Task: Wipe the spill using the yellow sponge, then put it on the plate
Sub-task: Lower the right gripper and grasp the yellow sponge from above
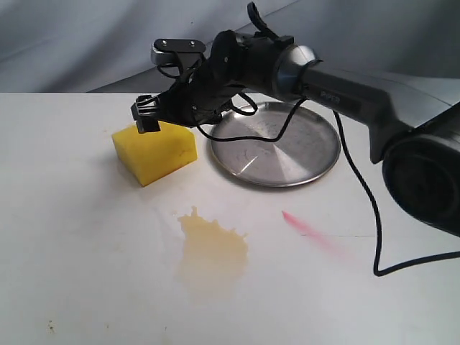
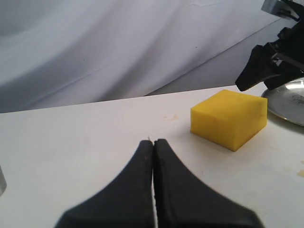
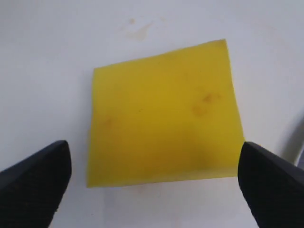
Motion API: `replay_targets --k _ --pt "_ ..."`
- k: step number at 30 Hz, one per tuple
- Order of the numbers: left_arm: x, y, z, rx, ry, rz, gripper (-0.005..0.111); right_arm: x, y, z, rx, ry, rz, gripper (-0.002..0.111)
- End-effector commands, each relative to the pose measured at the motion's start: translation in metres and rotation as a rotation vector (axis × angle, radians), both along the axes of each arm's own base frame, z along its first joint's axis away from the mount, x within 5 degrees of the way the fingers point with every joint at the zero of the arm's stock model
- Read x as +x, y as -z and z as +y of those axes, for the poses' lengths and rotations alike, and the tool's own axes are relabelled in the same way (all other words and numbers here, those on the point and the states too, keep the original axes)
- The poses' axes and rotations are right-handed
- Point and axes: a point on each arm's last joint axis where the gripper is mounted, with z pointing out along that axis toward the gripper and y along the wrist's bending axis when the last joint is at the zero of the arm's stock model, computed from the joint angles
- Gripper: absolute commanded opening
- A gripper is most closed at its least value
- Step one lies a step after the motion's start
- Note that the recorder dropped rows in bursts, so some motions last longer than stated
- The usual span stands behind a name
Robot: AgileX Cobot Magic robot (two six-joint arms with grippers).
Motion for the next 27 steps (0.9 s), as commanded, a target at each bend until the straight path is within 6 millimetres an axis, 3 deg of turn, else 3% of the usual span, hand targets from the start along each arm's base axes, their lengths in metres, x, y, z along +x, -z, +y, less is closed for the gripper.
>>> replay_targets --k 1,13,22,27 --pt "0.000 0.001 0.000 -0.006 0.005 -0.006 0.000 0.018 0.013 -0.008 0.009 0.056 -0.011 0.087" --pt "0.000 0.001 0.000 -0.006 0.005 -0.006 0.000 0.025 0.043 -0.008 0.021 0.088 0.015 0.086" --pt "0.000 0.001 0.000 -0.006 0.005 -0.006 0.000 0.022 0.043 -0.005 0.049 0.053 0.045 0.061" --pt "0.000 0.001 0.000 -0.006 0.005 -0.006 0.000 0.015 0.058 -0.001 0.015 0.023 0.098 0.060"
